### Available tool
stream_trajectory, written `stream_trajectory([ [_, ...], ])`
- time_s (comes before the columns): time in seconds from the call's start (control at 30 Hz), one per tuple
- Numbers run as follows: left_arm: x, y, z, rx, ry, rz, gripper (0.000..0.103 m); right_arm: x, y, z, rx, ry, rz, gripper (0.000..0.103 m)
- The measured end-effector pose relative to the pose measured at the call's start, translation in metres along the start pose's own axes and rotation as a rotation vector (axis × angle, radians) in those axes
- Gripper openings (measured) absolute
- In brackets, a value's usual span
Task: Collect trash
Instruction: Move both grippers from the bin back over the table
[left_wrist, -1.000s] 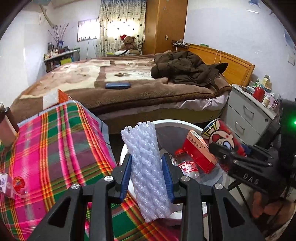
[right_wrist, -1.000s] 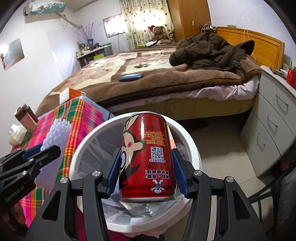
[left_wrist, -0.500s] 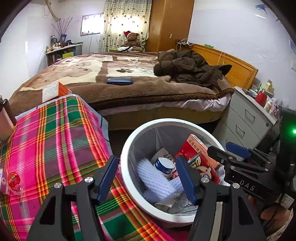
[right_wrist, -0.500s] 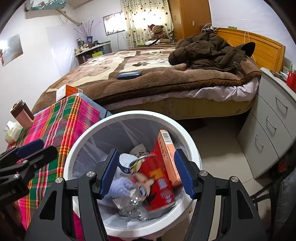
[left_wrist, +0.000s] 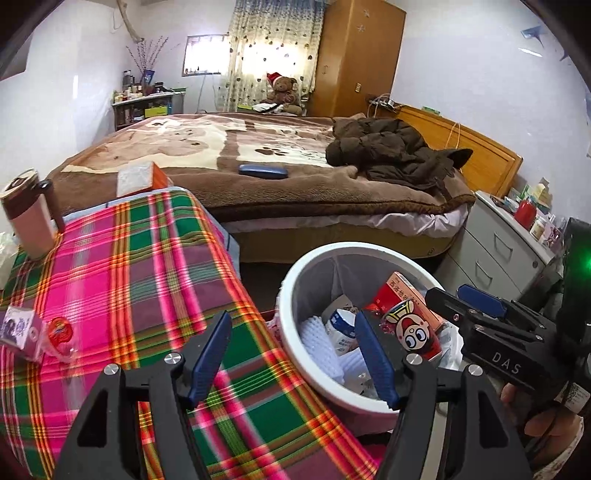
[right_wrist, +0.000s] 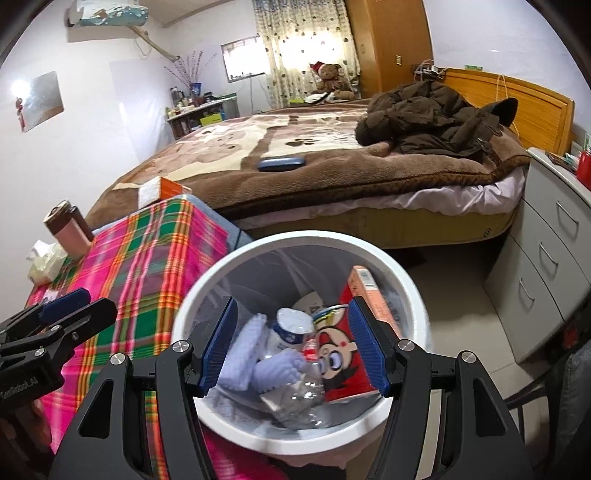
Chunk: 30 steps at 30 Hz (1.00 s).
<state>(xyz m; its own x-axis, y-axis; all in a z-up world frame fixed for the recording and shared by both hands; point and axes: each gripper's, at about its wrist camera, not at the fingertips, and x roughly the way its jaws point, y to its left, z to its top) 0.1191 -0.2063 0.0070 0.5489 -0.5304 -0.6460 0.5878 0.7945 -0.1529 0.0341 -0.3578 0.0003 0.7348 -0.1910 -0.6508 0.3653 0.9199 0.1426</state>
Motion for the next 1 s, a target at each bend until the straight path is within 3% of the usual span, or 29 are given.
stream_trajectory([
  [0.63,-0.052,0.065,-0.014,-0.074,-0.080,0.105,0.073,-0.007,0.063,-0.002,-0.079,-0.046,0.120,0.064],
  [1.0,-0.080,0.138,-0.033,-0.174,-0.099,0.207,0.074,0.006,0.121,-0.014,-0.176,-0.010,0.223,0.064],
])
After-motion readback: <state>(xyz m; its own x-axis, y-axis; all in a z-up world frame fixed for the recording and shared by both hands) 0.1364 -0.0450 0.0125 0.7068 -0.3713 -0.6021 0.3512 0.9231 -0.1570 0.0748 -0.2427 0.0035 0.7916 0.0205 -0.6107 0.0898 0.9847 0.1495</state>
